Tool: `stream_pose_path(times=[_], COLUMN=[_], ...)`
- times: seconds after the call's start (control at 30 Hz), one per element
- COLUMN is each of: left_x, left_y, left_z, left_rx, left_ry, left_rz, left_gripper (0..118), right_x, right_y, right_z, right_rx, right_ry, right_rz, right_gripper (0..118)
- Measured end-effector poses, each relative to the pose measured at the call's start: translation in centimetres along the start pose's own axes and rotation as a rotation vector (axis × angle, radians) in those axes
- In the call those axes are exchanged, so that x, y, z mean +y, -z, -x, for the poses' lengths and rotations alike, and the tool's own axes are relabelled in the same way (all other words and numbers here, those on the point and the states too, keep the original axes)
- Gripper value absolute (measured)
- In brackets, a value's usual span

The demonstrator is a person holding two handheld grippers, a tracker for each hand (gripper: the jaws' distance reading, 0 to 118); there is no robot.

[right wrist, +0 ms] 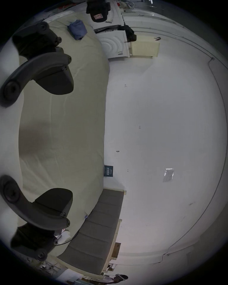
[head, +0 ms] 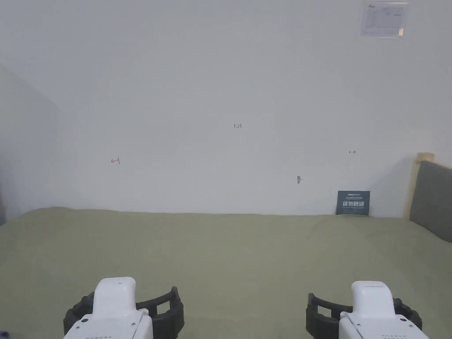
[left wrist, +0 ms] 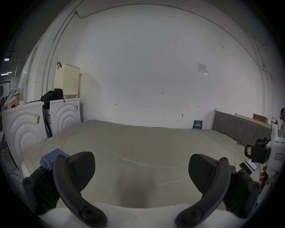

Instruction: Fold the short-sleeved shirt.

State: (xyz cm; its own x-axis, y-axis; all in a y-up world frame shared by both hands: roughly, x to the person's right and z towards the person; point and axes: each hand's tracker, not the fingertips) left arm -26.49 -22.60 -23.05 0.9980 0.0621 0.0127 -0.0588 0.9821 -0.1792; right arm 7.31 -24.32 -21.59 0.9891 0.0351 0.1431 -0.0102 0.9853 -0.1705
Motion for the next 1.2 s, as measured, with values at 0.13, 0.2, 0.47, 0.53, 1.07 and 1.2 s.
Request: stream_pose_path(times=[0.13,0.2,0.47,0.53,1.07,1.2], left_x=[-0.27,-0.32,-0.37,-0.38,-0.24,-0.12], left_y=[0.27,0.43,0.6,0.53,0.57,0.68], left_z=[-0.03,-0.07,-0.19,-0.14,-0.21,-0.16], left_rx=[0.003,0.003,0.004,0.002,0.008,0.005], left_ry=[-0.017,-0.019,-0.002,-0.005,-0.001,-0.004], left_rz=[0.011,0.012,0.01,0.008,-0.007,-0.006], left_gripper=[118,118,118,118,118,118], right_x=[0.29,0.36,0.26,0.28,0.56,0.44], right_y=[-0.04,-0.13,0.18,0.16,0.32,0.4], right_z=[0.15,0.16,-0.09,-0.2,-0.32,-0.63], right_rx=[0.005,0.008,0.004,0.007,-0.05,-0.054], right_ry=[-0.004,-0.003,0.014,0.025,0.035,0.043], right_rz=[-0.015,-0.011,-0.002,0.0,-0.005,0.013], right_gripper=[118,118,118,118,118,118])
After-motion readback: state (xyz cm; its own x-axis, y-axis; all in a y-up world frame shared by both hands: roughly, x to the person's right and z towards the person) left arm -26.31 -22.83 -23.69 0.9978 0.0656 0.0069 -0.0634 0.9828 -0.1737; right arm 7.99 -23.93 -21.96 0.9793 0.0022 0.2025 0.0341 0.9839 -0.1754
